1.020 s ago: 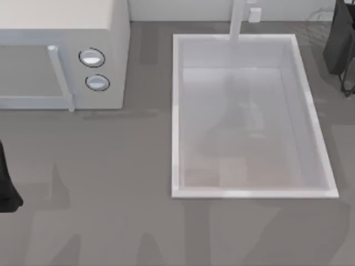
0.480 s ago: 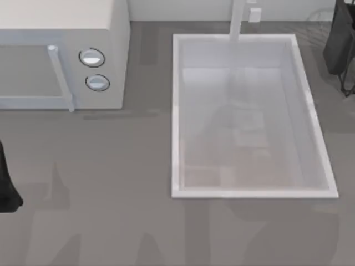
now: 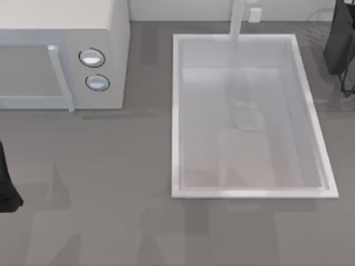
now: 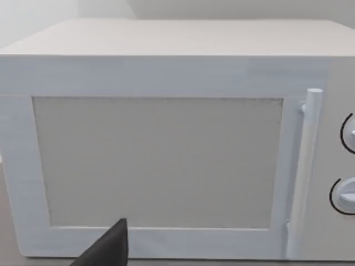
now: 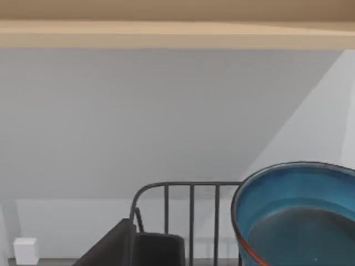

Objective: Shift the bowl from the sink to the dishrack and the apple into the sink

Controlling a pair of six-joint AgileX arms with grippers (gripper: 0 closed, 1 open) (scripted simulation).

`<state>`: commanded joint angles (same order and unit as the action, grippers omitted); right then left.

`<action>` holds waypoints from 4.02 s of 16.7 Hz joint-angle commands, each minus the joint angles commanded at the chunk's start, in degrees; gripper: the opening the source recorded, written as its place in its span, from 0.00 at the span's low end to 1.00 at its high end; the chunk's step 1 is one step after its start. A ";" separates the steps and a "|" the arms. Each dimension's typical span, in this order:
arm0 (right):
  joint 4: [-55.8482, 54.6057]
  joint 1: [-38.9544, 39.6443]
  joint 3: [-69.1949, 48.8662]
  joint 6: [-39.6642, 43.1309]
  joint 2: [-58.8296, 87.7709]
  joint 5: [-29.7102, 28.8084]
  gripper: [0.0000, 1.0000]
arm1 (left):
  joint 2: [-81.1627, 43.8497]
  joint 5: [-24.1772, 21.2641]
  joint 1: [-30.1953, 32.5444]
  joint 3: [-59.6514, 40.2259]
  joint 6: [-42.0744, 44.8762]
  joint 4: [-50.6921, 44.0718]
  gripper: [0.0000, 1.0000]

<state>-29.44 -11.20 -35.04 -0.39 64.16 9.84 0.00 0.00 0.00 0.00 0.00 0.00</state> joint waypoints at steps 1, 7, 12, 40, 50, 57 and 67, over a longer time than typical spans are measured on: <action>2.61 0.88 3.06 0.21 -5.62 -0.80 1.00 | 0.00 0.00 0.00 0.00 0.00 0.00 1.00; 18.08 6.34 21.27 1.10 -39.09 -5.63 1.00 | 0.00 0.00 0.00 0.00 0.00 0.00 1.00; 26.99 10.05 32.02 0.73 -58.81 -8.83 1.00 | 0.00 0.00 0.00 0.00 0.00 0.00 1.00; 29.44 11.20 35.05 0.39 -64.16 -9.84 1.00 | 0.00 0.00 0.00 0.00 0.00 0.00 1.00; 41.71 7.71 20.23 3.57 -47.10 -9.75 1.00 | 0.00 0.00 0.00 0.00 0.00 0.00 1.00; 65.27 1.31 -6.48 9.94 -7.31 -10.08 1.00 | 0.00 0.00 0.00 0.00 0.00 0.00 1.00; 90.22 -5.68 -36.23 16.58 34.48 -9.97 1.00 | 0.00 0.00 0.00 0.00 0.00 0.00 1.00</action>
<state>60.78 -16.88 -71.27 16.19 98.64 -0.13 0.00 0.00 0.00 0.00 0.00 0.00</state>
